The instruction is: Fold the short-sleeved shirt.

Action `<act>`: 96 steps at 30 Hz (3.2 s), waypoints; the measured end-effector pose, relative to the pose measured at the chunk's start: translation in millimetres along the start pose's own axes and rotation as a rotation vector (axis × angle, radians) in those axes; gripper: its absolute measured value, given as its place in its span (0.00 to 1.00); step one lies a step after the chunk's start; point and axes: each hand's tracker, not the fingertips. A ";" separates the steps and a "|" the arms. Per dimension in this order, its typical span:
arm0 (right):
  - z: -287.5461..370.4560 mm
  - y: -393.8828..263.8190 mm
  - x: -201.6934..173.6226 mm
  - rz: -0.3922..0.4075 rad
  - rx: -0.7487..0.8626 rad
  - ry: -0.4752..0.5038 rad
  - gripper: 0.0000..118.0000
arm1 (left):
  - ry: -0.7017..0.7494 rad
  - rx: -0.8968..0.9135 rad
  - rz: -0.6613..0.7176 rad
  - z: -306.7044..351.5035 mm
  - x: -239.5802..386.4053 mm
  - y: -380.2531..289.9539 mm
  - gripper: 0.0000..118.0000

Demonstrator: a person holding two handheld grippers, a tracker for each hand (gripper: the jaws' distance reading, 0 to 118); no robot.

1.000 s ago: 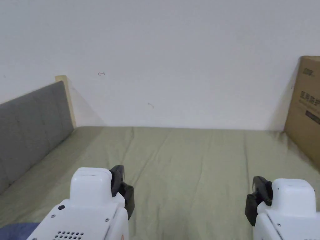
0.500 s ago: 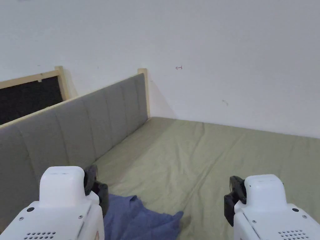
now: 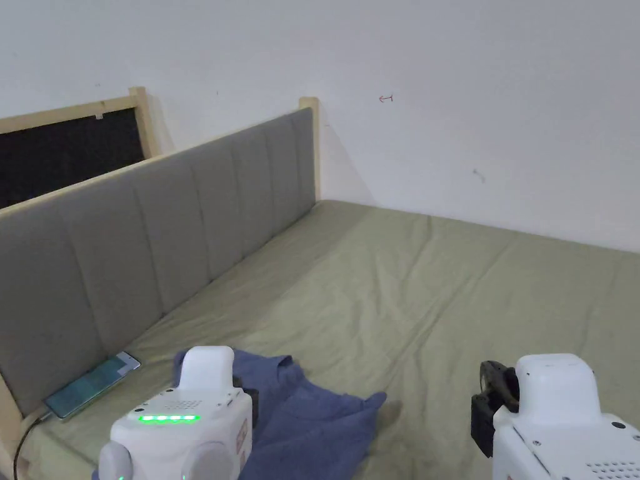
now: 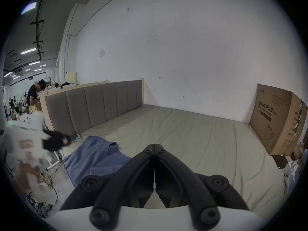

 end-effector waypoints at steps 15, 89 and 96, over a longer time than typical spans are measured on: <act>-27.3 -22.3 18.9 0.015 -0.141 -0.036 0.00 | -0.012 -0.267 0.171 -105.7 -14.1 -28.6 0.96; 129.7 -98.3 253.5 -0.420 -0.307 -0.664 0.00 | -0.872 -0.483 -0.300 12.7 399.7 -62.9 0.36; 110.1 -94.5 232.5 -0.392 -0.316 -0.594 0.00 | -0.640 -0.385 -0.316 12.6 337.7 -58.1 0.00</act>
